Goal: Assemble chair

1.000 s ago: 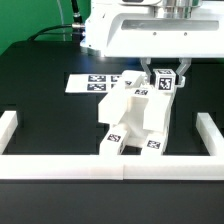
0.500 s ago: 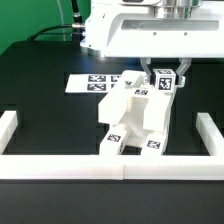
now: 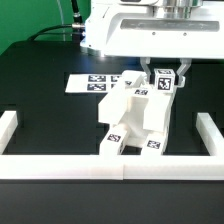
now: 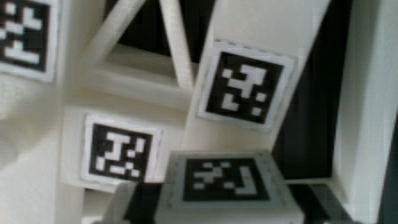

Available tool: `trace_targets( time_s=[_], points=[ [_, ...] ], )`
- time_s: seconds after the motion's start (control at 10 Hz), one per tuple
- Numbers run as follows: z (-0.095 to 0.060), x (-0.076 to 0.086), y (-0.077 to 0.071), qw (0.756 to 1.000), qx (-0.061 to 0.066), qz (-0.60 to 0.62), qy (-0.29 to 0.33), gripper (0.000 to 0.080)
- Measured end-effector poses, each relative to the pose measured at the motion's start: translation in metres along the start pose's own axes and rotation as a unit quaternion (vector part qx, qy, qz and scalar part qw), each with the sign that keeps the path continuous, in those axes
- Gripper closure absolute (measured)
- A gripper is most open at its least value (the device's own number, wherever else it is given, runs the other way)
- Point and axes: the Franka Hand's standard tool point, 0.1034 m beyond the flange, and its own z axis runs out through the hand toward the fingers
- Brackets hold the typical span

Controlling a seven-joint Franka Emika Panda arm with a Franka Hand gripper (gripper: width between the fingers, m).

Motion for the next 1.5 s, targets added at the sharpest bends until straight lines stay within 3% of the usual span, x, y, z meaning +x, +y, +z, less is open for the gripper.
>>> trace_targets(
  time_s=[0.7,1.1,1.2,1.3,1.5],
  points=[
    [0.0002,-0.0003,-0.0015,0.977,0.002,0.215,0.0,0.0528],
    [0.0003,-0.0008,-0.0037,0.941,0.006,0.338,-0.003,0.0528],
    [0.0005,-0.0014,-0.0059,0.917,0.01,0.399,-0.006,0.0528],
    [0.0005,-0.0015,-0.0063,0.915,0.01,0.404,-0.006,0.0528],
    [0.0007,-0.0023,-0.0091,0.88,0.014,0.474,-0.01,0.0528]
  ],
)
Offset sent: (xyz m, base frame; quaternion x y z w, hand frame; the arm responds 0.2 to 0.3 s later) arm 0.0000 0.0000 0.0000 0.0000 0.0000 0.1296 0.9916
